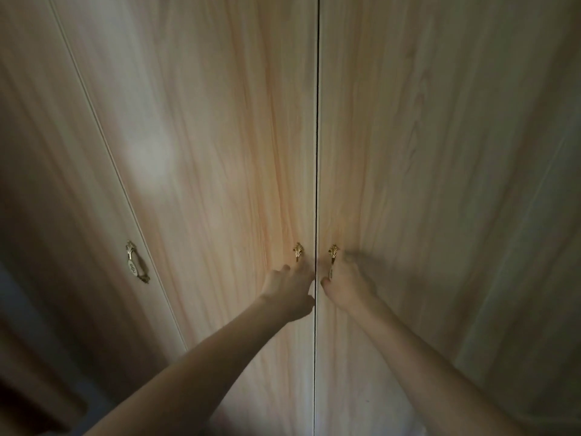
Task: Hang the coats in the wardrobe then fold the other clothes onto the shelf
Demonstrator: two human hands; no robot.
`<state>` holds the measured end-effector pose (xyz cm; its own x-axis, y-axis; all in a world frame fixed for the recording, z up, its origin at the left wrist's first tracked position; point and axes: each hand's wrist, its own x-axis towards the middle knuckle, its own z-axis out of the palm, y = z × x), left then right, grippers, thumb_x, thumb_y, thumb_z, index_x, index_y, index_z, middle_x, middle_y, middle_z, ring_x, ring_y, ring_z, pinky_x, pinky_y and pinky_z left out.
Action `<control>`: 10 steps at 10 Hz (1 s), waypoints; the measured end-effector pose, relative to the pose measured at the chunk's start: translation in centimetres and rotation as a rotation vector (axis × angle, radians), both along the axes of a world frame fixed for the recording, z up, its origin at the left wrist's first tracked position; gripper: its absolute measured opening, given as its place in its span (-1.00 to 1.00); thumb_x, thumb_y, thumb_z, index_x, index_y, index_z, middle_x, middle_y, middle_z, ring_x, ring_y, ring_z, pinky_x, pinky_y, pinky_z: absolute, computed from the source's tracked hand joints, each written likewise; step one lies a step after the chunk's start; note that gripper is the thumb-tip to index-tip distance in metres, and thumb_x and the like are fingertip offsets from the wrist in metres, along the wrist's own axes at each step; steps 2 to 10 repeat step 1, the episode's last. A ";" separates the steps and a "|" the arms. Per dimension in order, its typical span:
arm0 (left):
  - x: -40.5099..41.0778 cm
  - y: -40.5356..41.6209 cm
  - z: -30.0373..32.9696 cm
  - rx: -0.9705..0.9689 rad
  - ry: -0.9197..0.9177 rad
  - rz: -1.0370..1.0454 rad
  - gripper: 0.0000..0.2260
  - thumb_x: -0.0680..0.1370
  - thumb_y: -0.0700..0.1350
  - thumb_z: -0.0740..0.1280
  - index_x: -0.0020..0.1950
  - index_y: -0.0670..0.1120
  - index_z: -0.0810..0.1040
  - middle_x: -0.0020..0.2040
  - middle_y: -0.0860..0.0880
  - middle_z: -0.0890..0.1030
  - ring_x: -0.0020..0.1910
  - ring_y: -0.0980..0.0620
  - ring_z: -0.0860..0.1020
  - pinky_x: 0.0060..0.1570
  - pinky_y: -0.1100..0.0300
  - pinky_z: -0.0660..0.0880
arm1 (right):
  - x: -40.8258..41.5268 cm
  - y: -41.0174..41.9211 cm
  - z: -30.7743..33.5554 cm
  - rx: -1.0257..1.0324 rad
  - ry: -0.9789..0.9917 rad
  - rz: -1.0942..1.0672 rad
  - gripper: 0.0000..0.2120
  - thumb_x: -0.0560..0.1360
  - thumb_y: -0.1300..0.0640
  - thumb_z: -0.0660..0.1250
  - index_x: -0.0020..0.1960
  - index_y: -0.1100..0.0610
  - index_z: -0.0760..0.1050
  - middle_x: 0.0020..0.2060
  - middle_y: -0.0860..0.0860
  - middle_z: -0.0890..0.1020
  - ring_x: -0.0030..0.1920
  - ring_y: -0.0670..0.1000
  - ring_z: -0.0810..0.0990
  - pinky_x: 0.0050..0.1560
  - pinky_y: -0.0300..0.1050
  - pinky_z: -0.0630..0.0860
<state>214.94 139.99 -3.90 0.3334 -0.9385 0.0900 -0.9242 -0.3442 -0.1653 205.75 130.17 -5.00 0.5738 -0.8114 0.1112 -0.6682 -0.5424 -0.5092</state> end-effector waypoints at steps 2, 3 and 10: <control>-1.5 2.1 -0.5 -0.021 0.021 -0.025 -0.59 0.56 0.07 0.22 0.39 0.00 0.41 0.46 -0.05 0.31 0.33 -0.08 0.38 0.17 -0.05 0.38 | -2.4 1.2 -0.8 -0.082 0.065 0.070 -0.26 0.52 0.03 0.24 0.57 -0.08 -0.10 0.10 0.03 0.59 0.10 0.15 0.58 -0.12 -0.08 0.42; -1.5 2.1 -0.5 -0.021 0.021 -0.025 -0.59 0.56 0.07 0.22 0.39 0.00 0.41 0.46 -0.05 0.31 0.33 -0.08 0.38 0.17 -0.05 0.38 | -2.4 1.2 -0.8 -0.082 0.065 0.070 -0.26 0.52 0.03 0.24 0.57 -0.08 -0.10 0.10 0.03 0.59 0.10 0.15 0.58 -0.12 -0.08 0.42; -1.5 2.1 -0.5 -0.021 0.021 -0.025 -0.59 0.56 0.07 0.22 0.39 0.00 0.41 0.46 -0.05 0.31 0.33 -0.08 0.38 0.17 -0.05 0.38 | -2.4 1.2 -0.8 -0.082 0.065 0.070 -0.26 0.52 0.03 0.24 0.57 -0.08 -0.10 0.10 0.03 0.59 0.10 0.15 0.58 -0.12 -0.08 0.42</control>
